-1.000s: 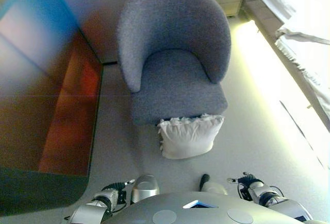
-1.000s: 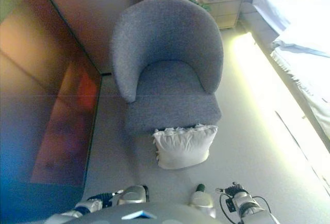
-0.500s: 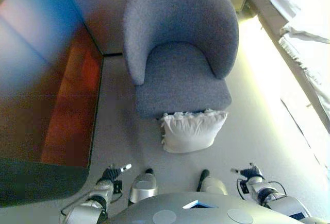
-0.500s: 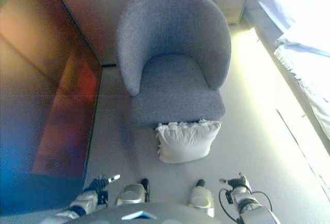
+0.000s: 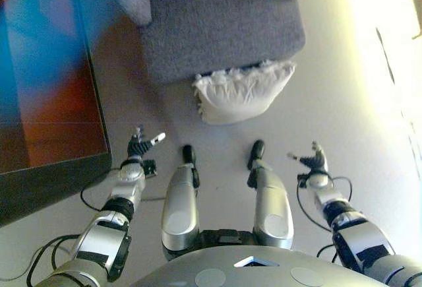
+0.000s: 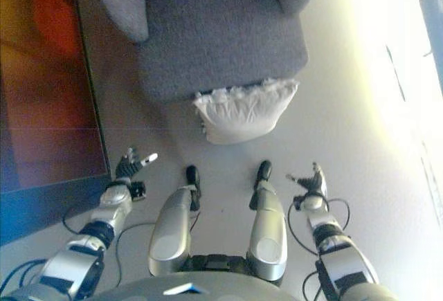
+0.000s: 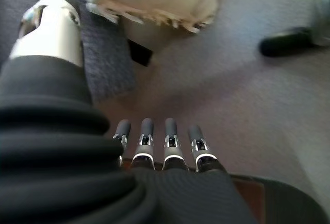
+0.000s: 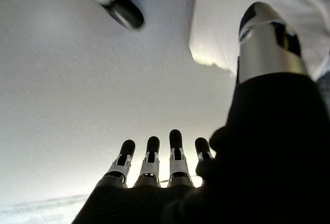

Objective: Pick up the cushion and take it to the sofa

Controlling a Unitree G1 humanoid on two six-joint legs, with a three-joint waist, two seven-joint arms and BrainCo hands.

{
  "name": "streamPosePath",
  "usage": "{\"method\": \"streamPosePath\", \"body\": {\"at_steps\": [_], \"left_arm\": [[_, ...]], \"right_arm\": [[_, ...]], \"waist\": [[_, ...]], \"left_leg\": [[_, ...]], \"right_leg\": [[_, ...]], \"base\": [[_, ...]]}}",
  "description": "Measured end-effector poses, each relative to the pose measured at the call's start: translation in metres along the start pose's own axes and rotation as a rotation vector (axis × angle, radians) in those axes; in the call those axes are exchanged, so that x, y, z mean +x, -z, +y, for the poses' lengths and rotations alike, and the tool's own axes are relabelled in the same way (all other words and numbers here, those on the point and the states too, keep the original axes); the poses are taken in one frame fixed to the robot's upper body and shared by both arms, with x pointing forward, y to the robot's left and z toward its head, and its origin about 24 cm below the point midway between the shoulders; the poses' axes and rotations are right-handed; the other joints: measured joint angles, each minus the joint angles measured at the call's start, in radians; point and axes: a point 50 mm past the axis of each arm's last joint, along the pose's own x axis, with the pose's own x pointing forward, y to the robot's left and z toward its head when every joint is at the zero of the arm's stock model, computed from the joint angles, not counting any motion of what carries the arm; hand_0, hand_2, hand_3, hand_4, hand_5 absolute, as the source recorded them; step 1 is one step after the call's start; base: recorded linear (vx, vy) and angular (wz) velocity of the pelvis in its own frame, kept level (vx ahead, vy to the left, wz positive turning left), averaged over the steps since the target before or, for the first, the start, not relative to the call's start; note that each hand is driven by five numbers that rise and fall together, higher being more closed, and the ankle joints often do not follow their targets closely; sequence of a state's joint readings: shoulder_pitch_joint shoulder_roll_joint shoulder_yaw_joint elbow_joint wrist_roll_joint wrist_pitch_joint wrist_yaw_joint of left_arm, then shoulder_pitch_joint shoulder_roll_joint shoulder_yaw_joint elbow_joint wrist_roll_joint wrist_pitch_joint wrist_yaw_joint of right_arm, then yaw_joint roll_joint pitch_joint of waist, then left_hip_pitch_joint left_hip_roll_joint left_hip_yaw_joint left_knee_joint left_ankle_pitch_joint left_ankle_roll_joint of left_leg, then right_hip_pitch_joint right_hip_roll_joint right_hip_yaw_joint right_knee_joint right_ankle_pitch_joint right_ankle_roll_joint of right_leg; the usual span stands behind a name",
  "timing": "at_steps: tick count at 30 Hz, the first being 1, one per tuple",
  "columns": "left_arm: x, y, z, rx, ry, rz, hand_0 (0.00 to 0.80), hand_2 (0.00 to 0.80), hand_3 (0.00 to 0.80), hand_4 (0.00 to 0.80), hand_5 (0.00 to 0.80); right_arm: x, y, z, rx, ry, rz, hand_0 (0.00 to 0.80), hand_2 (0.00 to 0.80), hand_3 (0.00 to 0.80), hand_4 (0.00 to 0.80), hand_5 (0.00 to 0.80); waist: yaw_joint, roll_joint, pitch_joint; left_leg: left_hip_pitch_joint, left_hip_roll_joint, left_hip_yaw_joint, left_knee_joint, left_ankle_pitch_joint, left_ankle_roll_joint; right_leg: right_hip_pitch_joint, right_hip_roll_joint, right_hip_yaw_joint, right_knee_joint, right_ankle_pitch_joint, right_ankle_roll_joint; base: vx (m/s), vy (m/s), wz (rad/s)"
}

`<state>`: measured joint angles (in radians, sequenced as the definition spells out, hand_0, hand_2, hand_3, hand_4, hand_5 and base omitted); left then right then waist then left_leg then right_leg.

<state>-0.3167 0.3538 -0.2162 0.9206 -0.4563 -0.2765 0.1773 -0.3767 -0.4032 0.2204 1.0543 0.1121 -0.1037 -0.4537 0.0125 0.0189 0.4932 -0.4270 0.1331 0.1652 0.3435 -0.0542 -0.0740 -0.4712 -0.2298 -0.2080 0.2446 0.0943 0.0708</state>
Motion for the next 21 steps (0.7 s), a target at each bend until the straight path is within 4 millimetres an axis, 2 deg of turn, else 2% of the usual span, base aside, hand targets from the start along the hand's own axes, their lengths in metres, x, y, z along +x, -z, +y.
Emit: {"method": "streamPosePath", "body": {"at_steps": [5, 10, 14, 17, 21], "left_arm": [[0.006, -0.023, -0.014, -0.041, 0.045, -0.095, 0.000, 0.000, 0.000, 0.000, 0.000], [0.013, -0.052, -0.027, -0.073, 0.082, -0.212, 0.000, 0.000, 0.000, 0.000, 0.000], [0.019, -0.080, -0.038, -0.098, 0.120, -0.300, 0.000, 0.000, 0.000, 0.000, 0.000], [0.022, -0.107, -0.050, -0.100, 0.173, -0.378, 0.000, 0.000, 0.000, 0.000, 0.000], [0.025, -0.134, -0.057, -0.092, 0.209, -0.449, 0.000, 0.000, 0.000, 0.000, 0.000]], "right_arm": [[0.014, -0.060, -0.021, 0.083, 0.150, -0.185, 0.000, 0.000, 0.000, 0.000, 0.000], [0.015, -0.096, -0.030, 0.152, 0.251, -0.290, 0.000, 0.000, 0.000, 0.000, 0.000], [0.014, -0.142, -0.043, 0.226, 0.349, -0.405, 0.000, 0.000, 0.000, 0.000, 0.000], [0.006, -0.185, -0.064, 0.284, 0.417, -0.528, 0.000, 0.000, 0.000, 0.000, 0.000], [0.006, -0.222, -0.090, 0.278, 0.482, -0.596, 0.000, 0.000, 0.000, 0.000, 0.000]], "waist": [[-0.001, -0.001, 0.026], [-0.012, -0.003, 0.027], [-0.024, -0.005, 0.028], [-0.025, -0.005, 0.028], [-0.021, -0.007, 0.028]], "left_leg": [[-0.093, -0.015, -0.002, -0.003, 0.013, -0.010], [-0.188, -0.016, -0.005, 0.001, 0.016, -0.010], [-0.284, -0.014, -0.009, 0.022, 0.018, -0.011], [-0.357, -0.012, -0.035, 0.043, 0.016, -0.014], [-0.433, -0.001, -0.069, 0.078, 0.015, -0.018]], "right_leg": [[-0.137, 0.001, 0.034, 0.039, 0.007, -0.004], [-0.239, 0.002, 0.040, 0.055, 0.005, -0.008], [-0.337, 0.004, 0.050, 0.073, 0.008, -0.012], [-0.408, 0.008, 0.057, 0.097, 0.004, -0.018], [-0.462, 0.020, 0.055, 0.119, 0.000, -0.024]], "base": [[-0.128, 0.008, -0.13], [-0.060, 0.004, -0.01], [-0.009, -0.007, -0.02], [-0.004, -0.045, 0.00], [0.004, -0.078, 0.08]]}}
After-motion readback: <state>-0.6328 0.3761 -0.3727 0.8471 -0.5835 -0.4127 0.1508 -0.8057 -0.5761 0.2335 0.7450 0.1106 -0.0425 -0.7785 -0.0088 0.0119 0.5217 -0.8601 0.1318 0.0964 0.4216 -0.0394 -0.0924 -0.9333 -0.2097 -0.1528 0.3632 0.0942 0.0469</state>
